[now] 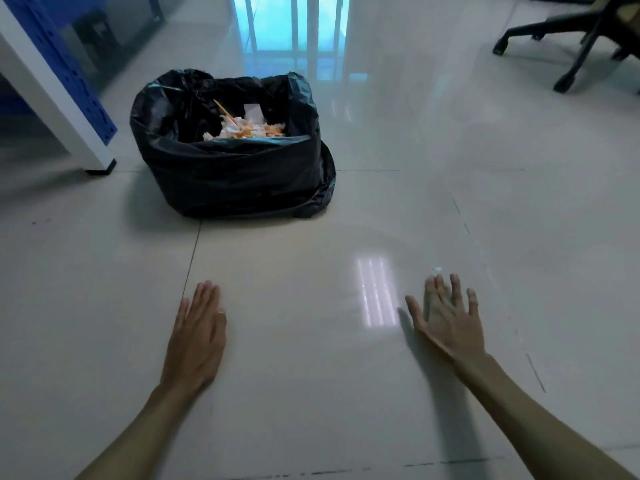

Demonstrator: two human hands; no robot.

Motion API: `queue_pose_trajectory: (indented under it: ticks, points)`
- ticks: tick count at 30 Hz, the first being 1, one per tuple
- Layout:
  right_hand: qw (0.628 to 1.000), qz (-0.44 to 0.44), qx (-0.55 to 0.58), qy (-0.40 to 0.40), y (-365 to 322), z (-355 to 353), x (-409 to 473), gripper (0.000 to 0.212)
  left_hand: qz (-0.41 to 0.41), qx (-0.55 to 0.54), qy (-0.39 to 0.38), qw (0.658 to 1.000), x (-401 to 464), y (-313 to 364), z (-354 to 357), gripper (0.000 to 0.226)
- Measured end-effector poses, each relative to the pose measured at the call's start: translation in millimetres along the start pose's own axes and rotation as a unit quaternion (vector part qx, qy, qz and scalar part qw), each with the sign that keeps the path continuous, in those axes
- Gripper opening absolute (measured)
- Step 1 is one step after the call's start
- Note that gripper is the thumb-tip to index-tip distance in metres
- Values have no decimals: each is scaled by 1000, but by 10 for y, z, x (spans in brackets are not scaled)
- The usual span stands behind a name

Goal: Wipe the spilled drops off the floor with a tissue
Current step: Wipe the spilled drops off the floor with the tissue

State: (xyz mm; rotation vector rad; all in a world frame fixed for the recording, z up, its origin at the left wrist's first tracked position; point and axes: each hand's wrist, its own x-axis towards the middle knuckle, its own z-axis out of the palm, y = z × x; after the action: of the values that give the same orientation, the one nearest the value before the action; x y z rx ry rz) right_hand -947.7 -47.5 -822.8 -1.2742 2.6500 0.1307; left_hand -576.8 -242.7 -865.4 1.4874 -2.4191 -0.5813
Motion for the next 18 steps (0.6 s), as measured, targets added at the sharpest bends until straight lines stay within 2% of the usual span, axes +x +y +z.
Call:
queue_pose_trajectory:
  ticks: [2, 4, 8, 12, 15, 18]
  points:
    - [999, -15, 19, 41, -319, 78, -67, 90, 3, -16, -9, 1000, -46, 0, -16, 70]
    - [994, -69, 47, 71, -777, 174, -198, 87, 14, -22, -22, 999, -137, -46, -35, 68]
    - [976, -186, 106, 29, -1761, 328, -432, 84, 18, -53, -25, 998, -330, -134, -37, 65]
    - [932, -349, 99, 17, -2557, 435, -724, 77, 27, -70, -1, 997, -384, -199, -50, 64]
    - [894, -436, 95, 44, -2726, 560, -1045, 65, 25, -91, 2, 996, -383, -191, -60, 66]
    - [878, -473, 55, 45, -2505, 620, -1295, 64, 29, -81, 3, 996, -389, -187, -85, 63]
